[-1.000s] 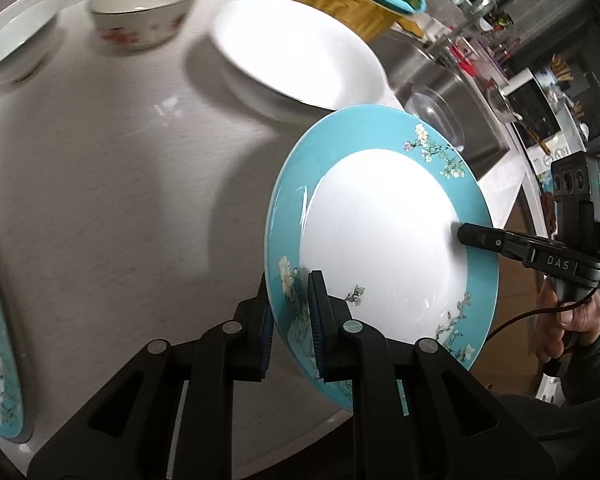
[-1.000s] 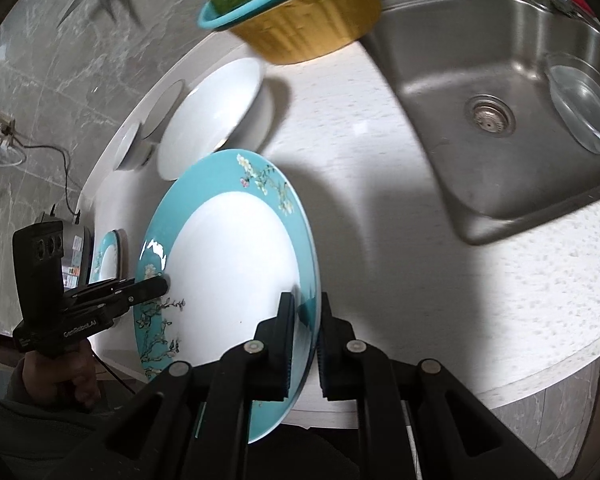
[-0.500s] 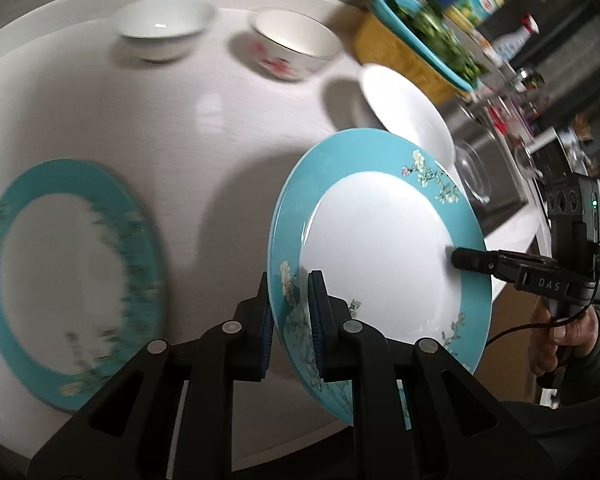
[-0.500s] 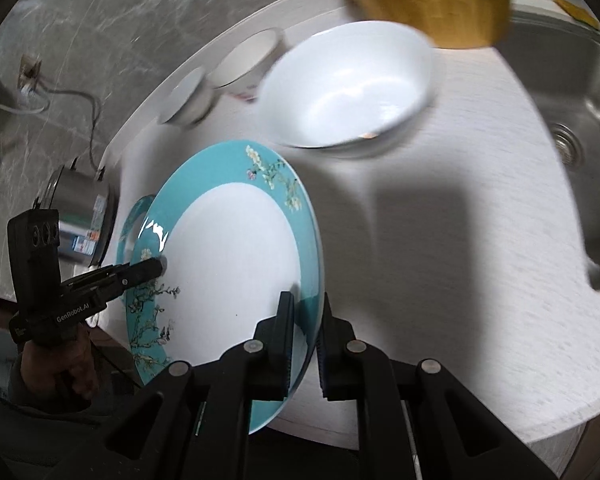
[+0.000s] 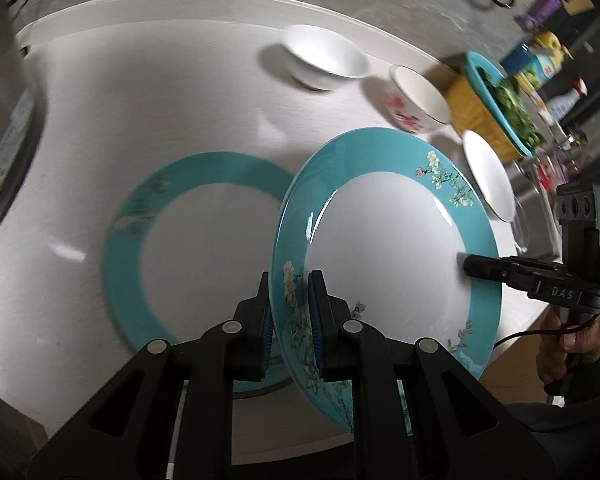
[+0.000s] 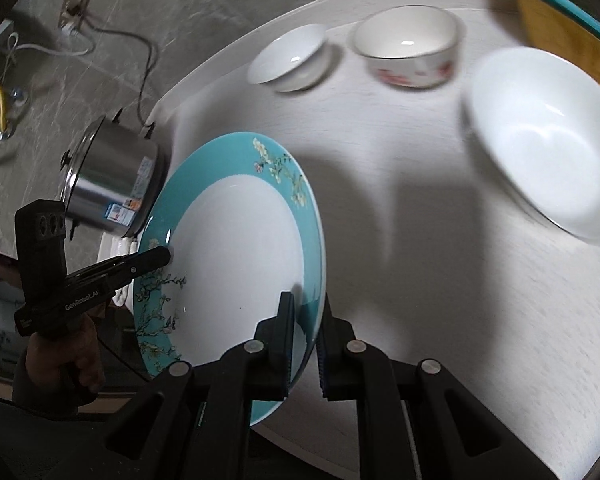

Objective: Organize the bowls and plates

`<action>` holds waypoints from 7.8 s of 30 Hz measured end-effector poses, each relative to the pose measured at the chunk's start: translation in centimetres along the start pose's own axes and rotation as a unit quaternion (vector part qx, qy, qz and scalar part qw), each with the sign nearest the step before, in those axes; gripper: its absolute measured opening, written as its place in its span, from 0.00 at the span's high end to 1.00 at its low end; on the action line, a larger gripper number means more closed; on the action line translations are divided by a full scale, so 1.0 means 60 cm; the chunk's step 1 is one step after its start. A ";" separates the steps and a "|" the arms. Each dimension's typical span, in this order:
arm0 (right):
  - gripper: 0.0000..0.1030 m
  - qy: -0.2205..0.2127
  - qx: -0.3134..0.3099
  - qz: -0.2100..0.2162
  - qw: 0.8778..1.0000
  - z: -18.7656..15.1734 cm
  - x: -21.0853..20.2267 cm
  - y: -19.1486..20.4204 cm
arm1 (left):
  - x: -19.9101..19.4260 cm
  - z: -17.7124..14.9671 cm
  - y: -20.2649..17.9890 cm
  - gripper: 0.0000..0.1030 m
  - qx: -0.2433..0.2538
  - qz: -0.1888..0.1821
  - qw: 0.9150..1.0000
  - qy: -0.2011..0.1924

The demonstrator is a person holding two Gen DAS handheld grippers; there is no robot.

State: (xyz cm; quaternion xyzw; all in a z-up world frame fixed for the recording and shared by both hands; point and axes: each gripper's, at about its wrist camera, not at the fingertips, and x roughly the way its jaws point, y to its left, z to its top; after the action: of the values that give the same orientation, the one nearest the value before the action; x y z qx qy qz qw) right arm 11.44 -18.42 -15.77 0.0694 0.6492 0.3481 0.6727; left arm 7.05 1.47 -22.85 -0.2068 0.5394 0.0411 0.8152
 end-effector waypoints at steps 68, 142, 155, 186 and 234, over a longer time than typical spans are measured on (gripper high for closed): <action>0.73 0.009 -0.171 -0.183 0.968 0.032 0.209 0.177 | 0.046 -0.007 0.147 0.76 0.038 0.097 0.995 -0.002; 0.33 -0.156 0.207 -0.095 0.961 0.041 -0.192 -0.404 | 0.345 0.213 -0.408 0.12 0.123 -0.025 0.989 0.079; 0.65 -0.114 0.152 -0.115 0.975 0.091 -0.132 -0.382 | 0.397 0.230 -0.434 0.77 0.140 -0.009 0.987 0.083; 0.90 -0.051 0.101 -0.119 0.986 -0.023 -0.109 -0.238 | 0.256 0.045 -0.360 0.88 0.138 -0.004 0.985 0.108; 0.10 -0.164 0.115 -0.052 0.978 0.085 -0.206 -0.164 | -0.017 0.289 -0.102 0.00 0.093 0.039 0.994 -0.042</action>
State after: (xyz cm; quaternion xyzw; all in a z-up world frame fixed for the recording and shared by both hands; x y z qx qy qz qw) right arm 20.95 -30.87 -10.18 0.1681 0.5687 0.2198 0.7746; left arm 23.34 2.69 -14.36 -0.1069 0.5137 0.0309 0.8507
